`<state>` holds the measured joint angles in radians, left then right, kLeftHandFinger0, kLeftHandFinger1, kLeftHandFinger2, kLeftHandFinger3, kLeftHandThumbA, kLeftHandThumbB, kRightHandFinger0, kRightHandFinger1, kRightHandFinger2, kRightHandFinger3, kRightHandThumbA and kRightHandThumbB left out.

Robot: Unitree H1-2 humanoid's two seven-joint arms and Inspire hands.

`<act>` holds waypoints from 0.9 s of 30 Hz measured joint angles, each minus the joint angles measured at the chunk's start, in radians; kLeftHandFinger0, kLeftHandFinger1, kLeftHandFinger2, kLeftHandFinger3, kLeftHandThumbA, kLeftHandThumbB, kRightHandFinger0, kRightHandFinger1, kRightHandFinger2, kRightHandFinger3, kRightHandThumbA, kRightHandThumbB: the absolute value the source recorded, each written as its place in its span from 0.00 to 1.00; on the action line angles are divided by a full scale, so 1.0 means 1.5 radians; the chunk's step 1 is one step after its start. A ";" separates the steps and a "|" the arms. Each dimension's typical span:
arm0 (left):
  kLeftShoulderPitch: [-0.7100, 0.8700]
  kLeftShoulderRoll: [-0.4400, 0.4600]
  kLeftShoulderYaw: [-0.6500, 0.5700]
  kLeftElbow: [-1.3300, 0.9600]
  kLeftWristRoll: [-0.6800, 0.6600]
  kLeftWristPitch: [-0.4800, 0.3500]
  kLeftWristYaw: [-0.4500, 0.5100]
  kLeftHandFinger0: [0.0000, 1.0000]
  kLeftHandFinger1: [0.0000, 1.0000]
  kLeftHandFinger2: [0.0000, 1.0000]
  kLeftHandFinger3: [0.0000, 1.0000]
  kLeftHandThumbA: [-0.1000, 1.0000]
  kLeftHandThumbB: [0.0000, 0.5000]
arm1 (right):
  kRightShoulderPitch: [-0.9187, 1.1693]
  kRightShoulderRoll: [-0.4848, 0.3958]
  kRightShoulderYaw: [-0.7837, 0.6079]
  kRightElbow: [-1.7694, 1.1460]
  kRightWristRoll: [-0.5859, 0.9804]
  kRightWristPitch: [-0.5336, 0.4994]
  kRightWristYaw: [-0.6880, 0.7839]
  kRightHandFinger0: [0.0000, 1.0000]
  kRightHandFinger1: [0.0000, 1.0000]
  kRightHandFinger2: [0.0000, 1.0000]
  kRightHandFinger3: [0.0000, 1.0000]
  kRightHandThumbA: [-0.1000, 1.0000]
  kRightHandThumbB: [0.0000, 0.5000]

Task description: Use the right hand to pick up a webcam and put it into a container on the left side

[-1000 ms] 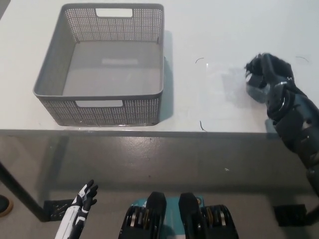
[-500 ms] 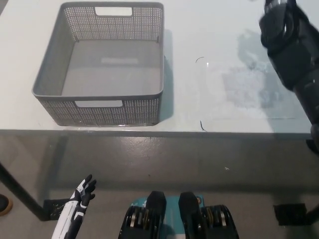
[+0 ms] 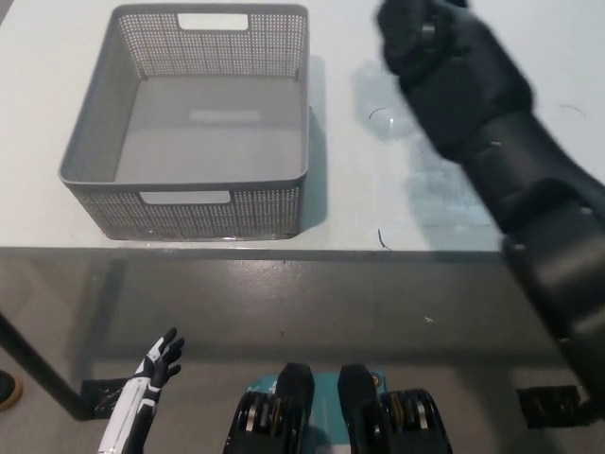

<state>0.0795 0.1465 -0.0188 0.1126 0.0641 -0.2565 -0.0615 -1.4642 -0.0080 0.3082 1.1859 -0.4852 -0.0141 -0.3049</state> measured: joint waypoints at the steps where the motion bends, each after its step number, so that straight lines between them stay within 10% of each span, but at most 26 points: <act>1: -0.002 0.001 -0.001 0.000 0.000 0.000 0.000 1.00 1.00 1.00 1.00 1.00 0.06 | -0.011 0.014 0.002 0.013 0.000 0.000 0.000 0.00 0.27 0.73 0.81 0.00 0.46; 11: -0.016 0.006 -0.013 -0.003 0.009 0.002 -0.002 1.00 1.00 1.00 1.00 1.00 0.17 | -0.069 0.134 0.014 0.111 0.003 -0.004 0.001 0.00 0.19 0.67 0.70 0.00 0.48; 15: -0.016 0.010 -0.018 -0.010 0.014 0.003 -0.005 1.00 1.00 1.00 1.00 1.00 0.21 | -0.061 0.151 0.013 0.122 0.010 -0.012 0.004 0.00 0.16 0.61 0.43 0.00 0.47; 27: -0.042 0.021 -0.021 -0.025 0.028 0.016 -0.016 1.00 1.00 1.00 1.00 1.00 0.19 | 0.018 0.154 0.000 0.158 0.035 -0.023 0.018 0.01 0.42 0.84 0.75 0.00 0.43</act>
<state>0.0162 0.1778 -0.0507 0.0752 0.1057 -0.2330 -0.0853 -1.4369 0.2224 0.3086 1.4225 -0.4329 -0.0483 -0.2784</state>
